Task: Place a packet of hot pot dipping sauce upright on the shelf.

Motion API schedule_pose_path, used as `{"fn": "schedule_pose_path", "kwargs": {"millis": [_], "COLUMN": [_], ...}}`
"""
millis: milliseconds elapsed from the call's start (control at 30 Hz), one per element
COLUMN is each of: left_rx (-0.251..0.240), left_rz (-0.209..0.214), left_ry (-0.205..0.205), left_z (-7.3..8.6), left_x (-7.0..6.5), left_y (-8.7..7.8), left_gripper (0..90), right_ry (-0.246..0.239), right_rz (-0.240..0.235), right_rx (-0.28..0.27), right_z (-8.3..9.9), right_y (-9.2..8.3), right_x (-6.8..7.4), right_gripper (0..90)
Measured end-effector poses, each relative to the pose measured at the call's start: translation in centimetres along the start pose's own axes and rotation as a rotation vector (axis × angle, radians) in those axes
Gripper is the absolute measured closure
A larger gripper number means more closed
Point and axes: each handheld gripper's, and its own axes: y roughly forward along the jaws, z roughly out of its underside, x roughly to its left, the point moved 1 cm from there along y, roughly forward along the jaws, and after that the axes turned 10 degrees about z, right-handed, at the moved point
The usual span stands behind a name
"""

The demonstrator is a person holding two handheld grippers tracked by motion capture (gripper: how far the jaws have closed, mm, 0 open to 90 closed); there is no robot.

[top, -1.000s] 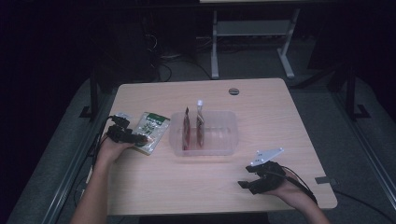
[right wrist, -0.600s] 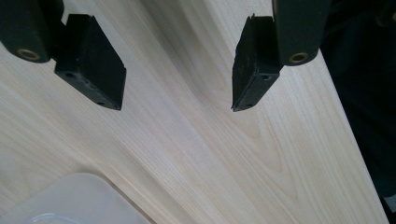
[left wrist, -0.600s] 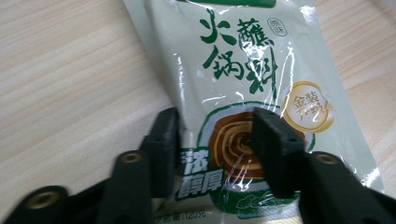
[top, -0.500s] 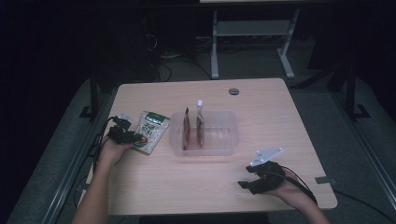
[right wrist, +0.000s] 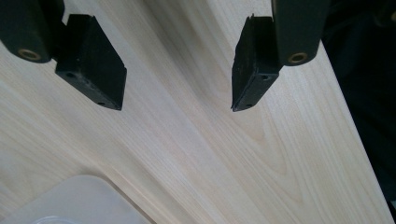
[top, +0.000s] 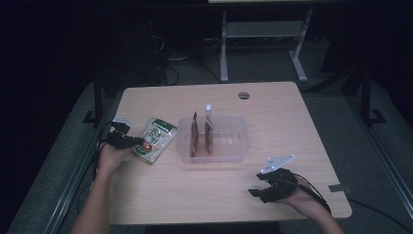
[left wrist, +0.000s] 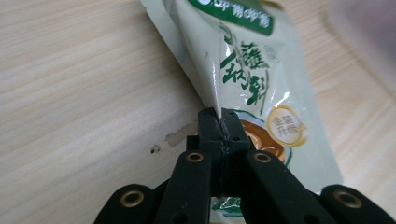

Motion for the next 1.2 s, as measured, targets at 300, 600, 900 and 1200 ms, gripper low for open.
{"fn": "schedule_pose_path", "kwargs": {"millis": [300,600,900,1200], "left_rx": [-0.017,-0.009,0.021,0.035], "left_rz": [0.071,0.134,0.199,0.296], "left_ry": [0.018,0.053,0.122,0.200], "left_z": [1.7,5.1,7.1,7.7], "left_x": [-0.9,-2.7,-6.2,-10.6], "left_y": [-3.5,-6.0,-7.1,-6.6], "left_gripper": [90.0,90.0,90.0,90.0], "right_ry": [0.002,0.050,0.088,0.139], "right_rz": [0.003,-0.037,-0.066,-0.206], "right_rx": [-0.010,-0.023,-0.029,-0.015], "right_z": [0.0,-0.1,-0.3,-1.0], "right_y": [-0.2,-0.3,-0.3,0.1], "right_x": [-0.1,-0.2,-0.3,-0.9], "right_gripper": [34.9,37.4,43.4,48.4]}}
